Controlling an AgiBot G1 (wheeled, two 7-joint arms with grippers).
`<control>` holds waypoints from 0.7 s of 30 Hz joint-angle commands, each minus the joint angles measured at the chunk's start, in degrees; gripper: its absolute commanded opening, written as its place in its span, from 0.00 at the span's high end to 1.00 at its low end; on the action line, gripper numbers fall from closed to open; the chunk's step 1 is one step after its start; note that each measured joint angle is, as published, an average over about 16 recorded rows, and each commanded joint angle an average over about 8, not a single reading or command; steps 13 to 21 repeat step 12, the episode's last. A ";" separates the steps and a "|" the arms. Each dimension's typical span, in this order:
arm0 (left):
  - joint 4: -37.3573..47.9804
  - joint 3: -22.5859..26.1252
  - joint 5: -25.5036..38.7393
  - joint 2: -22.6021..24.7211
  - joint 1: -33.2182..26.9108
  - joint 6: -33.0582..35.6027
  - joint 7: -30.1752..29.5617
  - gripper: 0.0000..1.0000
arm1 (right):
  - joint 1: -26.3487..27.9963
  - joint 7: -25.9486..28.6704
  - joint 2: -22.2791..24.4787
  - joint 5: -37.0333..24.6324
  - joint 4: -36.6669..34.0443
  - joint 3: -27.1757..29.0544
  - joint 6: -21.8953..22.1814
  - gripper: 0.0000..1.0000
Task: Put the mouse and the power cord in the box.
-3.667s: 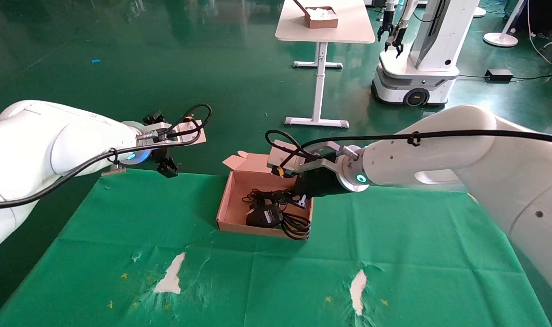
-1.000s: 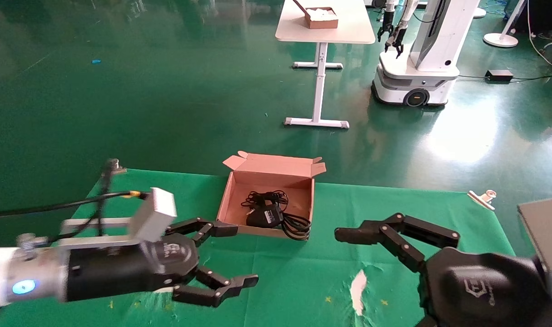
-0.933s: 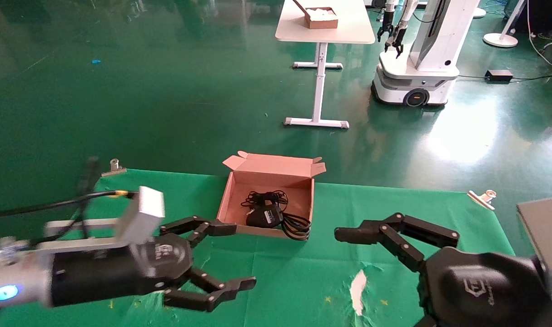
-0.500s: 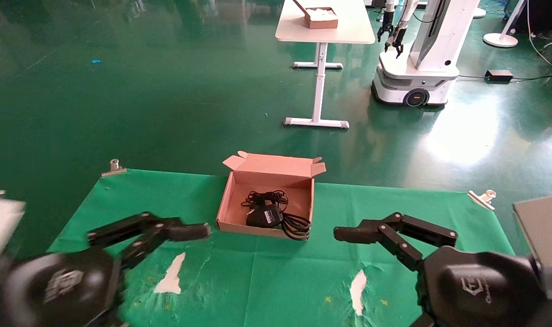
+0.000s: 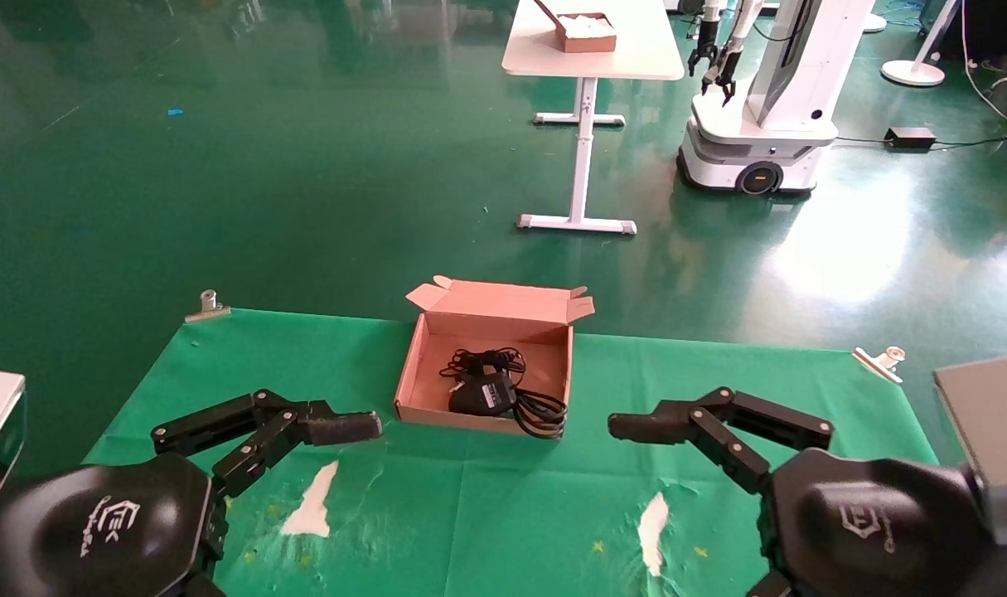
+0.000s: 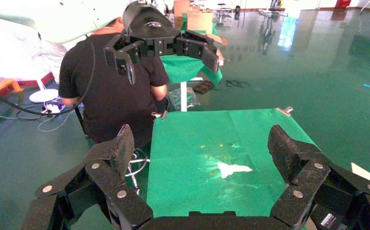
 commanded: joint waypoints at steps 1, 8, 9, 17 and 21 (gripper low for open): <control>0.18 0.28 0.29 0.15 -0.17 -0.19 -0.07 0.00 | 0.01 0.00 -0.01 -0.01 -0.01 -0.01 0.00 0.00; 0.52 0.74 0.78 0.40 -0.48 -0.53 -0.19 0.00 | 0.03 0.00 -0.03 -0.03 -0.04 -0.03 0.02 0.00; 0.55 0.79 0.83 0.42 -0.51 -0.57 -0.20 0.00 | 0.03 0.00 -0.03 -0.03 -0.04 -0.04 0.03 0.00; 0.61 0.85 0.90 0.46 -0.56 -0.62 -0.21 0.00 | 0.04 0.00 -0.04 -0.04 -0.05 -0.04 0.03 0.00; 0.61 0.85 0.90 0.46 -0.56 -0.62 -0.21 0.00 | 0.04 0.00 -0.04 -0.04 -0.05 -0.04 0.03 0.00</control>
